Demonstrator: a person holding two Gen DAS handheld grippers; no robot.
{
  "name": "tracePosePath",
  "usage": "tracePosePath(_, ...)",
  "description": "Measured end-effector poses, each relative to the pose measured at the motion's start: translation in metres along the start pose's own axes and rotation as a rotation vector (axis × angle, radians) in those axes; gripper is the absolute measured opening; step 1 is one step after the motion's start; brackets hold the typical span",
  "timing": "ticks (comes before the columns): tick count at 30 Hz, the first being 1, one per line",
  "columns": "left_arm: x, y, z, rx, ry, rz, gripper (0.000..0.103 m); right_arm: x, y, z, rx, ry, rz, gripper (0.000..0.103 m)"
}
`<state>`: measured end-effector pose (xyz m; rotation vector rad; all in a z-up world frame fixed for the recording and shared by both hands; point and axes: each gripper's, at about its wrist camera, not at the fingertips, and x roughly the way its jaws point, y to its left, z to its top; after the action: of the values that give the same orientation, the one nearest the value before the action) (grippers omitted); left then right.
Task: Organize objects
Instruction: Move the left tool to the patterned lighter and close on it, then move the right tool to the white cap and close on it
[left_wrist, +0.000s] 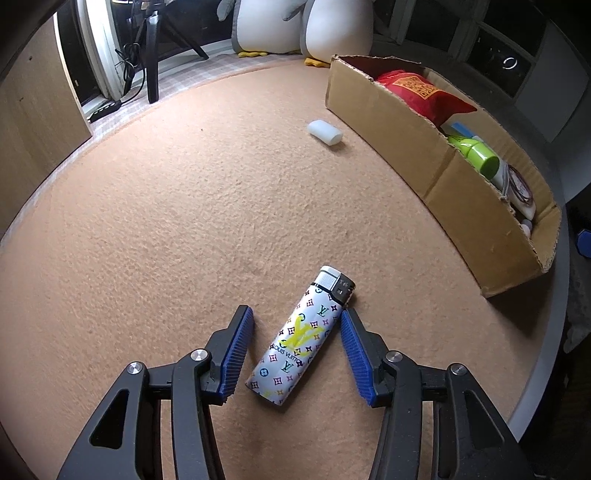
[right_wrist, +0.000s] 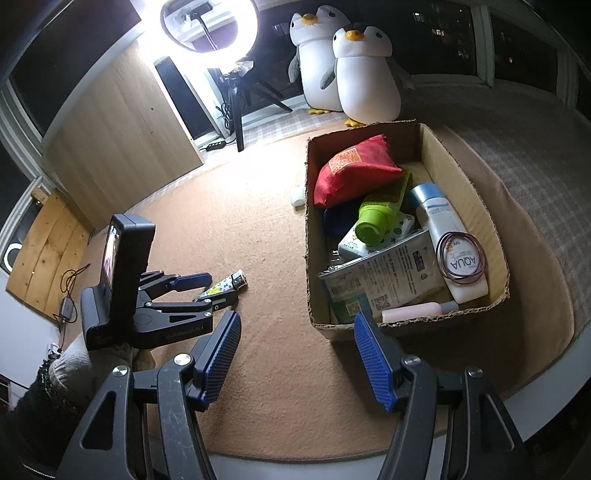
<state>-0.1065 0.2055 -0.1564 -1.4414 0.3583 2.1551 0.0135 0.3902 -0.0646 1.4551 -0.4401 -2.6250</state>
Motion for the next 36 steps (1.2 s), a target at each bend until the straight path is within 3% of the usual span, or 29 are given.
tracePosePath(6, 0.0, 0.006, 0.003, -0.021, -0.006, 0.024, 0.032, 0.003, 0.002, 0.001, 0.001, 0.009, -0.01, 0.06)
tracePosePath(12, -0.001, 0.021, 0.002, -0.066, -0.013, 0.039, 0.026, 0.007, 0.015, 0.005, -0.027, 0.02, -0.007, 0.06)
tracePosePath(26, -0.018, 0.099, -0.028, -0.202, -0.023, 0.103, 0.026, 0.033, 0.055, 0.014, -0.116, 0.056, 0.024, 0.06)
tracePosePath(32, -0.029, 0.124, -0.048, -0.249, -0.028, 0.13, 0.027, 0.058, 0.067, 0.036, -0.134, 0.101, 0.078, 0.06)
tracePosePath(34, -0.033, 0.131, -0.055, -0.266, -0.031, 0.13, 0.031, 0.07, 0.071, 0.05, -0.142, 0.123, 0.089, 0.06)
tracePosePath(36, -0.035, 0.136, -0.061, -0.275, -0.035, 0.133, 0.042, 0.085, 0.075, 0.067, -0.153, 0.155, 0.125, 0.06)
